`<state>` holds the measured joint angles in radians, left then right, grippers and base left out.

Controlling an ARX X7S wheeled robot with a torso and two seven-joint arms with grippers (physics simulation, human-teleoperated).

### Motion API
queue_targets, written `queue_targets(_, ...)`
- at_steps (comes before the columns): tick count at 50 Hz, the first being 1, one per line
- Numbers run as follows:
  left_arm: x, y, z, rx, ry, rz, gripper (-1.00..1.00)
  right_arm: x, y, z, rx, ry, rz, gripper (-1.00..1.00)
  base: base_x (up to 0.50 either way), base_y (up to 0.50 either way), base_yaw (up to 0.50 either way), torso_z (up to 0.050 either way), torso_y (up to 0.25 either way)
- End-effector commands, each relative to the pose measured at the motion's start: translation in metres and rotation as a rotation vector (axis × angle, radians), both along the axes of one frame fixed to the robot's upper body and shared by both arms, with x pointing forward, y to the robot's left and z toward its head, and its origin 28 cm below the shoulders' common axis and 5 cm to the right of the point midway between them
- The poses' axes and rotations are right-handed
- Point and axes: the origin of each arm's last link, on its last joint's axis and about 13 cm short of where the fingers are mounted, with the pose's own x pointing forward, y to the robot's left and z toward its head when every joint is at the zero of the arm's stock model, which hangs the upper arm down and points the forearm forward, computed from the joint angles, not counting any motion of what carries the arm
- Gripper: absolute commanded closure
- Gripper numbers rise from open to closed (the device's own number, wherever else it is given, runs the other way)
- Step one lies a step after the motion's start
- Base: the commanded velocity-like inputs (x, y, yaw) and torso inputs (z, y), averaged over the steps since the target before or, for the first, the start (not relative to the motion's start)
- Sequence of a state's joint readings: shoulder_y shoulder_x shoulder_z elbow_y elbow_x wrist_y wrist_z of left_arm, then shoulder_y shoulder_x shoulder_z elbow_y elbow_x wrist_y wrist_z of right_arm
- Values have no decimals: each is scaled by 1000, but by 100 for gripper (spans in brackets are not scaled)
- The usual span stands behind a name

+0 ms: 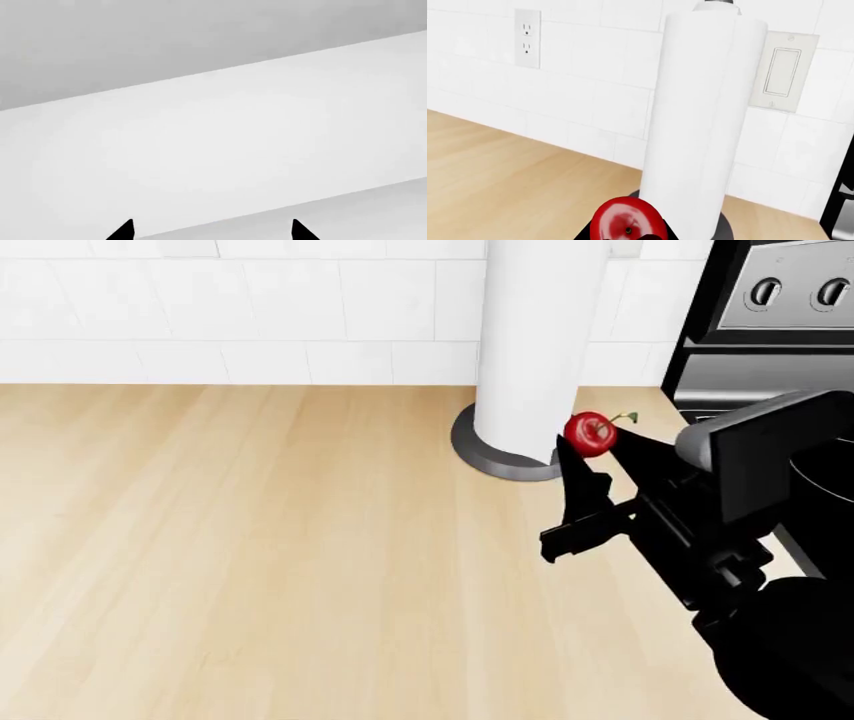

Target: Pick the cherry, apricot from the counter and place them in the cabinet. Then close the cabinet.

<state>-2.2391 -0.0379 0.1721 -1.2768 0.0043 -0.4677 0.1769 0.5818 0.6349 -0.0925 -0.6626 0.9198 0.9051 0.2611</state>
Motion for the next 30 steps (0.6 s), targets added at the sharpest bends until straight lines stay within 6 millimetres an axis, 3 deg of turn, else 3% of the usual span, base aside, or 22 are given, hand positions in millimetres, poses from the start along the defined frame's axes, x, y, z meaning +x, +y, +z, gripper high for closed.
queue_targets(1,-4,2,1,-19,-144,-24,-100,-1,1,2,-8,-10,2,100,0,0,0,0,0)
queue_targets(19,-38,0,-9,-19,-314,-28,-100,-1,0,4,-8,-18,-1,100,0,0,0,0,0)
queue_targets(30,-60,1,-27,-19,-333,-44,-100,-1,2,6,-2,-26,2,100,0,0,0,0,0)
